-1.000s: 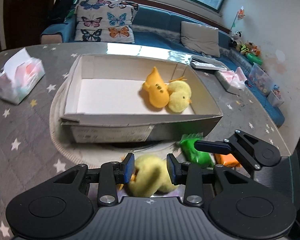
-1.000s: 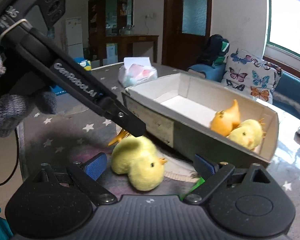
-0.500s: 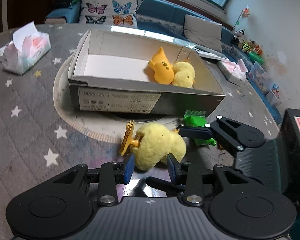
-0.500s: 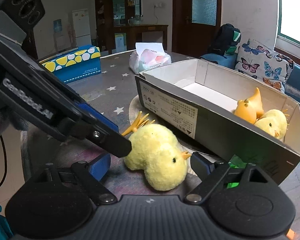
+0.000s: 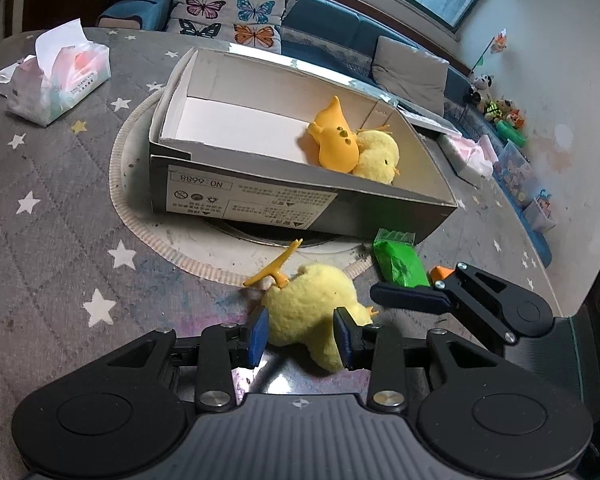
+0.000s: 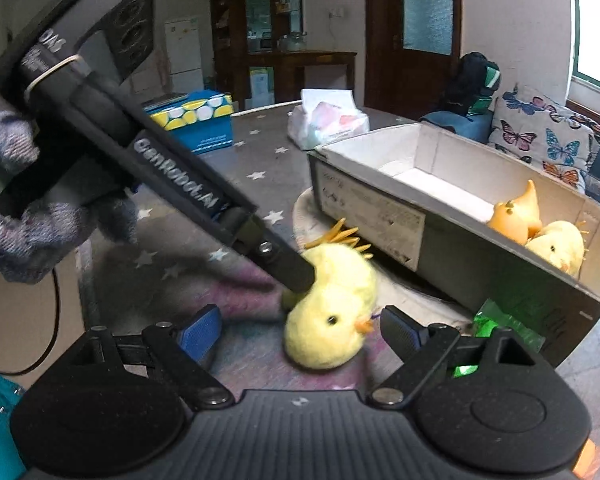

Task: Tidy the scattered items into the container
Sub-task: 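Move the left gripper to the second fluffy yellow chick, then close the left gripper around the second chick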

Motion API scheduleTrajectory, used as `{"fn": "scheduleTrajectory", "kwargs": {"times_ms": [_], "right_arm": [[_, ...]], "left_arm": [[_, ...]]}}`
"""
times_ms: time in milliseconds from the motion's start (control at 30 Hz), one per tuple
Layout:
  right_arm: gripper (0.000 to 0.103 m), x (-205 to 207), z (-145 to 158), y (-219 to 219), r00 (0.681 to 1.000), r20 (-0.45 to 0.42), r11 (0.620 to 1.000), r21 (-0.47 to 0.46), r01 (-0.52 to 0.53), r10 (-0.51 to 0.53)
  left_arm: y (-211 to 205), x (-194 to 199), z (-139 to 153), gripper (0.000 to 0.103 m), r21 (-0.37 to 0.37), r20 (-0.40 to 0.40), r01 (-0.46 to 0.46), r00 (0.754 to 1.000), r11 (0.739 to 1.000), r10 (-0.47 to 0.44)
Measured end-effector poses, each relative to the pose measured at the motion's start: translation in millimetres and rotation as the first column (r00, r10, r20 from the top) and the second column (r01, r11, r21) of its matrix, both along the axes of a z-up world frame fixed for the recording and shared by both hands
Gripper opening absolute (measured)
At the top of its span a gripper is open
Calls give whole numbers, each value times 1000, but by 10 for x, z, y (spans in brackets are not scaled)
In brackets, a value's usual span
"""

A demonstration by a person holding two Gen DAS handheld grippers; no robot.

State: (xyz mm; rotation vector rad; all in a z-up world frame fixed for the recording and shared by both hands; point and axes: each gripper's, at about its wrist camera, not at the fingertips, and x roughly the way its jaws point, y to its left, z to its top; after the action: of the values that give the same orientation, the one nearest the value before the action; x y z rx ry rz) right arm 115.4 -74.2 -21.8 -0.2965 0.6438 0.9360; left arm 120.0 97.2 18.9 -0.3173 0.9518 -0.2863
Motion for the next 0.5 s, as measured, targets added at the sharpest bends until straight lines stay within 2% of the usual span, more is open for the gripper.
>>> {"fn": "scheduleTrajectory", "kwargs": {"times_ms": [67, 233, 367, 500], "right_arm": [[89, 58, -4, 13, 1000, -4, 1000, 2, 17, -17], [80, 153, -71, 75, 999, -22, 1000, -9, 29, -30], [71, 201, -124, 102, 998, -50, 999, -1, 34, -34], [69, 208, -128, 100, 998, -60, 999, 11, 36, -35]], "left_arm": [[14, 7, -6, 37, -13, 0, 3, 1000, 1000, -3], [33, 42, -21, 37, -41, 3, -2, 1000, 999, 2], [100, 76, -50, 37, -99, -8, -16, 1000, 995, 16], [156, 119, -108, 38, -143, -24, -45, 999, 989, 42]]}}
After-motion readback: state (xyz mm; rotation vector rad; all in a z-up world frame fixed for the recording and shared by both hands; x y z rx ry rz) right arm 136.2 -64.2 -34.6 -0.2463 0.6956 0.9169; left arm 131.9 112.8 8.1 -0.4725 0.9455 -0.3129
